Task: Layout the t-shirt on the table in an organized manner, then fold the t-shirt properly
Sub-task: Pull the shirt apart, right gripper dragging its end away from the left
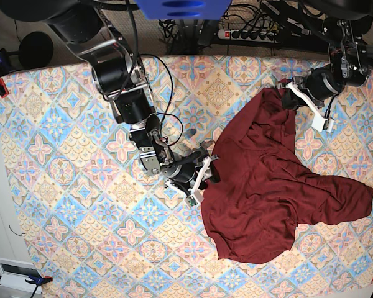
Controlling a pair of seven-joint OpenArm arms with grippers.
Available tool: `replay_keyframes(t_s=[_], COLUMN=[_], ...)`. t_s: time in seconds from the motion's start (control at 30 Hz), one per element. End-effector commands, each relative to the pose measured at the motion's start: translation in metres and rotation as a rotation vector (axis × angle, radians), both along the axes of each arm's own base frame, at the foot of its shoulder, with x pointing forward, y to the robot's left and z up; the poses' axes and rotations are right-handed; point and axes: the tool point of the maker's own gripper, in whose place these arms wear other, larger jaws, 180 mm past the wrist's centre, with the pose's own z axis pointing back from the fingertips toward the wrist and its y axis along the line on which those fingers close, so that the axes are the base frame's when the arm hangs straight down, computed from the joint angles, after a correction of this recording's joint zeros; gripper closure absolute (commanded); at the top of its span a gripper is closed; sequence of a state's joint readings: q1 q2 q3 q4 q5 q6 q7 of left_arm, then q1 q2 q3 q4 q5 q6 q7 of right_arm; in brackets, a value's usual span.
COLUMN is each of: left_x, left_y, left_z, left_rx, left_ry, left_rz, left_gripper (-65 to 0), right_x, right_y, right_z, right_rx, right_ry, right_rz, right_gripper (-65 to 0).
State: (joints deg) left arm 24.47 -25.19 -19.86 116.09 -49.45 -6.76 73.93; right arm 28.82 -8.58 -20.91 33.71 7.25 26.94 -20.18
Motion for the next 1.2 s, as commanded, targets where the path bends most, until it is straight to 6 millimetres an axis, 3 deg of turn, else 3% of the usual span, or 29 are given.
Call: replay_keyframes(t_s=[0.0, 0.23, 0.3, 0.4, 0.47, 0.6, 0.87, 1.17], left_x=[0.01, 0.011, 0.012, 0.012, 0.017, 0.023, 0.039, 0.05], left_y=[0.0, 0.0, 0.0, 0.0, 0.0, 0.0, -0.001, 0.019], left_z=[0.011, 0.011, 0.011, 0.012, 0.015, 0.019, 0.031, 0.027], left_rx=[0.001, -0.004, -0.005, -0.007, -0.007, -0.007, -0.005, 0.095], left_ry=[-0.048, -0.055, -0.057, -0.058, -0.072, -0.091, -0.14, -0.143], left_rz=[-0.006, 0.008, 0.008, 0.009, 0.009, 0.009, 0.006, 0.037], left_gripper=[0.0, 0.0, 0.0, 0.0, 0.0, 0.0, 0.0, 0.0], right_x=[-0.031, -0.036, -0.034, -0.018, -0.017, -0.004, 0.025, 0.034], right_y=[-0.003, -0.005, -0.005, 0.002, -0.003, -0.045, -0.151, -0.251], right_z=[-0.029, -0.033, -0.03, -0.004, 0.004, 0.019, 0.046, 0.062], right_rx=[-0.114, -0.131, -0.137, -0.108, -0.084, -0.082, -0.157, -0.214], right_ry=[0.105, 0.13, 0.126, 0.042, 0.023, -0.002, -0.078, -0.115], right_rz=[0.086, 0.093, 0.096, 0.091, 0.057, -0.055, -0.247, -0.433], right_gripper=[-20.2, 0.0, -0.7, -0.5, -0.5, -0.5, -0.5, -0.4])
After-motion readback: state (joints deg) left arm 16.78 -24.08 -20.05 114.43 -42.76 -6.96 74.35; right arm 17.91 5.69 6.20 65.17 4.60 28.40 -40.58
